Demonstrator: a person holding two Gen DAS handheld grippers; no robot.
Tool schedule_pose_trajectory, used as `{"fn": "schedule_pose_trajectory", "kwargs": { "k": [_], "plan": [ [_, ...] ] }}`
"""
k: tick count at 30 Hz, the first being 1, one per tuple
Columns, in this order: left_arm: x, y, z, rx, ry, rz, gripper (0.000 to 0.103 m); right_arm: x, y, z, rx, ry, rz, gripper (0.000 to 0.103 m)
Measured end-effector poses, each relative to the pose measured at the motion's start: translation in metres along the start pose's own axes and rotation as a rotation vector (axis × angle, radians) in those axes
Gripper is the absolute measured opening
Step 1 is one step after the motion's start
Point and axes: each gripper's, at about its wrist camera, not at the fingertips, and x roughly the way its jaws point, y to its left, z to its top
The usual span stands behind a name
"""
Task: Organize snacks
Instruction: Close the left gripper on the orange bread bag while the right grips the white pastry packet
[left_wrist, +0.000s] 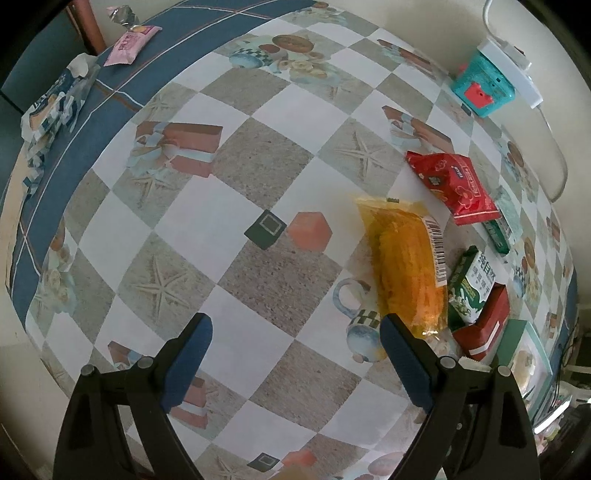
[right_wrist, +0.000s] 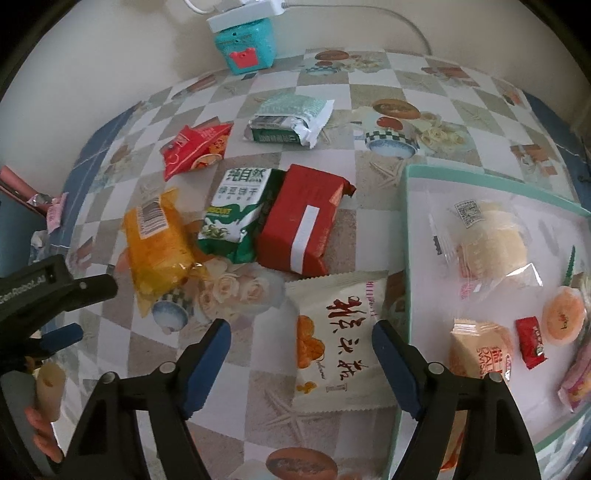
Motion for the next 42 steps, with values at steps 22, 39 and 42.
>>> {"fn": "schedule_pose_trajectory", "kwargs": {
  "k": [22, 39, 42],
  "plan": [
    [0.002, -0.011, 0.006, 0.023, -0.004, -0.028, 0.092, 0.012, 0.010, -0.001, -0.051, 0.029, -0.051, 0.062],
    [0.017, -0.080, 0.014, 0.146, -0.037, -0.099, 0.092, 0.013, 0.000, 0.006, -0.044, 0.022, -0.055, 0.055],
    [0.022, -0.088, 0.017, 0.167, -0.050, -0.078, 0.092, 0.012, 0.000, 0.005, -0.046, 0.023, -0.056, 0.055]
  ]
}}
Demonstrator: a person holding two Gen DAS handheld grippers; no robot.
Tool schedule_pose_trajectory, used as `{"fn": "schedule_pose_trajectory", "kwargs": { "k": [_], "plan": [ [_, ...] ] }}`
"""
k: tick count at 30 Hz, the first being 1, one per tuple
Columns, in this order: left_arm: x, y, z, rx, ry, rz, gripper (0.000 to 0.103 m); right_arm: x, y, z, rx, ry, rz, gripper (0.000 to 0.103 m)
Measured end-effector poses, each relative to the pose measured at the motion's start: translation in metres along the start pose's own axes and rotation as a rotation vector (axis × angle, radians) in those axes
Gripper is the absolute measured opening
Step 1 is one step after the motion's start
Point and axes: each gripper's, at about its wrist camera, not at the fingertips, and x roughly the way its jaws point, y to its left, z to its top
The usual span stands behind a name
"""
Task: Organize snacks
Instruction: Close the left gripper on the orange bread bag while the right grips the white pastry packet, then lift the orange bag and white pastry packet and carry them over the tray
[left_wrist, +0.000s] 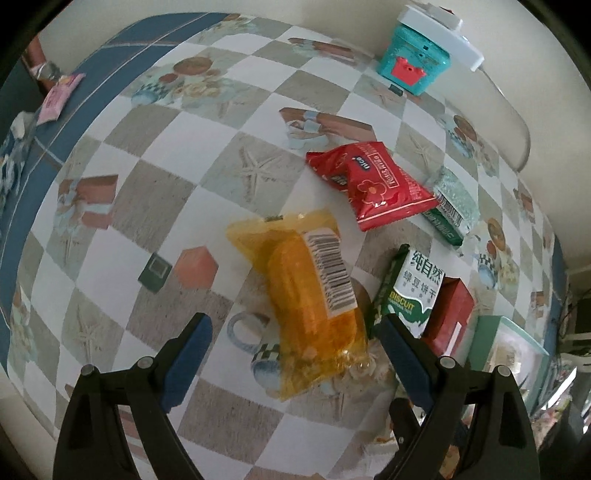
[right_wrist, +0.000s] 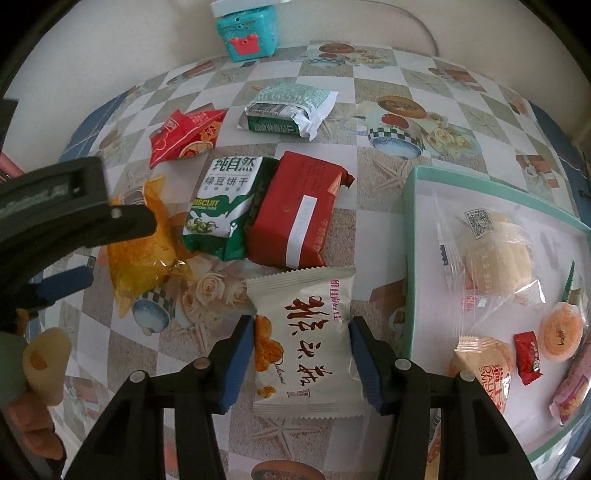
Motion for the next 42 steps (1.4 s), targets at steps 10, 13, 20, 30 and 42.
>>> {"fn": "schedule_pose_trajectory", "kwargs": {
  "k": [10, 13, 20, 30, 42],
  "plan": [
    [0.004, -0.002, 0.003, 0.009, -0.015, -0.013, 0.045, 0.002, 0.005, 0.000, -0.002, 0.007, 0.004, 0.055],
    [0.002, -0.005, 0.001, 0.038, -0.022, 0.013, 0.040, 0.002, 0.005, -0.002, -0.005, 0.011, 0.007, 0.055],
    [-0.002, -0.001, -0.002, 0.036, -0.011, 0.031, 0.038, -0.004, 0.008, -0.003, -0.013, 0.005, 0.014, 0.055],
    [-0.039, 0.010, -0.024, 0.042, -0.045, 0.016, 0.036, -0.028, 0.007, -0.012, -0.012, -0.027, 0.034, 0.055],
    [-0.092, -0.008, -0.040, 0.083, -0.149, -0.017, 0.036, -0.075, -0.011, -0.014, 0.030, -0.128, 0.035, 0.055]
  ]
}}
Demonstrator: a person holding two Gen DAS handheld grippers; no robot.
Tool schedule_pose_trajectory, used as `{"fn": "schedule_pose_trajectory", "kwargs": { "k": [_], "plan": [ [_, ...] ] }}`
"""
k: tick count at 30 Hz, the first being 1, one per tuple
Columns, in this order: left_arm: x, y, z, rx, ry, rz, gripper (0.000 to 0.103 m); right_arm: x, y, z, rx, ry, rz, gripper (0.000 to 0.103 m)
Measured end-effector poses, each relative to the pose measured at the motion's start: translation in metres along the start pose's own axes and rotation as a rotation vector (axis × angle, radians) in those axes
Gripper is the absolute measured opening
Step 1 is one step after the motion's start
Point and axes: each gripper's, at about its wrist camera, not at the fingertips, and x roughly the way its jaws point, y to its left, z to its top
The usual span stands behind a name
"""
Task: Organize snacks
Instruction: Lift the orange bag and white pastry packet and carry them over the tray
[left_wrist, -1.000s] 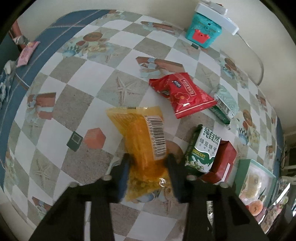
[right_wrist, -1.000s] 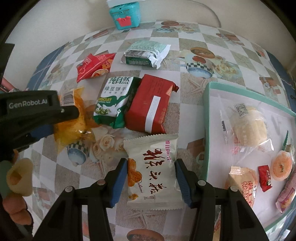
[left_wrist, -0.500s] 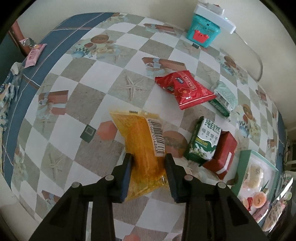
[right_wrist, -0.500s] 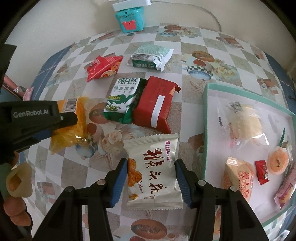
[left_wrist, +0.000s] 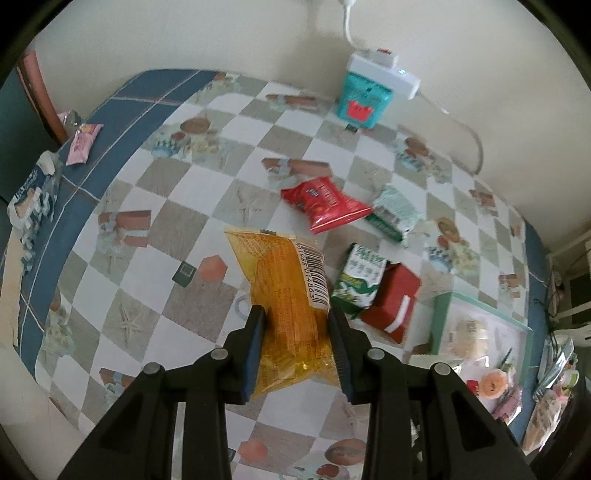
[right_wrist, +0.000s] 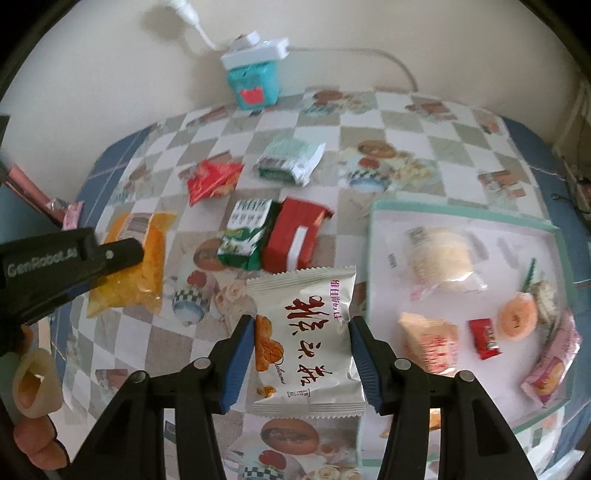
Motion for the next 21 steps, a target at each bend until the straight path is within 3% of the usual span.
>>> {"fn": "schedule_pose_trajectory", "kwargs": {
  "k": [13, 21],
  "plan": [
    [-0.041, -0.039, -0.013, 0.079, -0.079, -0.047, 0.036, -0.047, -0.085, 0.008, 0.194, -0.107, -0.074, 0.055],
    [-0.051, -0.082, -0.031, 0.176, -0.082, -0.087, 0.036, -0.070, -0.142, 0.000, 0.339, -0.133, -0.104, 0.055]
  ]
}}
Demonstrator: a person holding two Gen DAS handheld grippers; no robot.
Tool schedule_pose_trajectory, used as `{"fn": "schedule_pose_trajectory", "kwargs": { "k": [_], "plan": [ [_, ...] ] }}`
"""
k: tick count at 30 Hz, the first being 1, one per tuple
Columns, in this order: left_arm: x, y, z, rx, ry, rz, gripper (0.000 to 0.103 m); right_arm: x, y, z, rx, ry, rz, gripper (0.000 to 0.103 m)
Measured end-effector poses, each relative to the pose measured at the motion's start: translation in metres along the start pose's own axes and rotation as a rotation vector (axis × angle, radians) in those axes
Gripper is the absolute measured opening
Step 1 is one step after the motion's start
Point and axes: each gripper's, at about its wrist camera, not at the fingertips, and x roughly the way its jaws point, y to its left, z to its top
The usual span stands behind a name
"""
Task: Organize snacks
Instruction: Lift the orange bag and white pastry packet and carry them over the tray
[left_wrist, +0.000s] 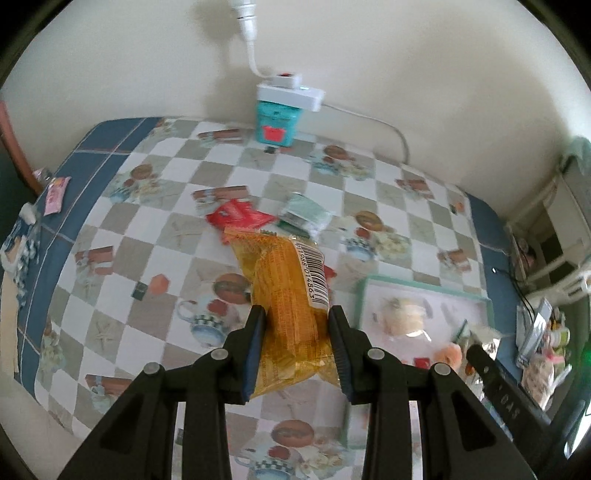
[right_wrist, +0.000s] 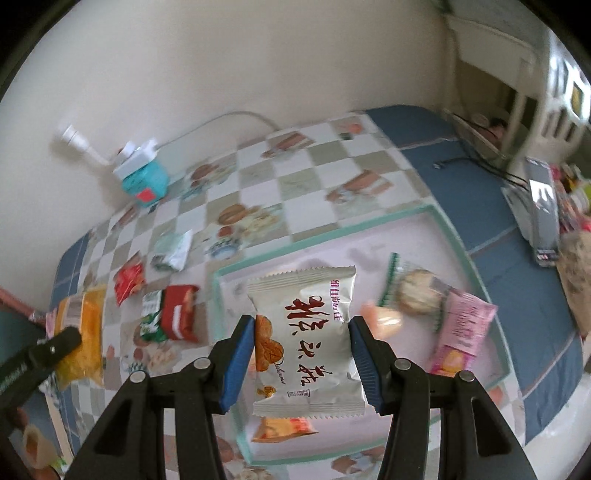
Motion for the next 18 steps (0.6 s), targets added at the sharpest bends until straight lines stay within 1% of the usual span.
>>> {"fn": "schedule_pose_trajectory", "kwargs": {
  "k": [5, 8, 12, 16, 18],
  "plan": [
    [0.001, -0.039, -0.013, 0.087, 0.014, -0.018, 0.037, 0.000, -0.030, 0.002, 0.060, 0.012, -0.019, 0.055],
    [0.003, -0.062, -0.021, 0.141, 0.026, -0.032, 0.037, 0.000, -0.041, 0.002, 0.073, 0.016, -0.029, 0.055],
    [0.009, -0.095, -0.036, 0.213, 0.056, -0.061, 0.037, -0.001, -0.053, 0.003, 0.097, 0.012, -0.039, 0.055],
    [0.018, -0.124, -0.051, 0.268, 0.100, -0.108, 0.037, -0.001, -0.063, 0.003, 0.113, 0.010, -0.045, 0.055],
    [0.023, -0.134, -0.057, 0.287, 0.116, -0.110, 0.037, 0.001, -0.069, 0.003, 0.124, 0.021, -0.062, 0.055]
  ]
}}
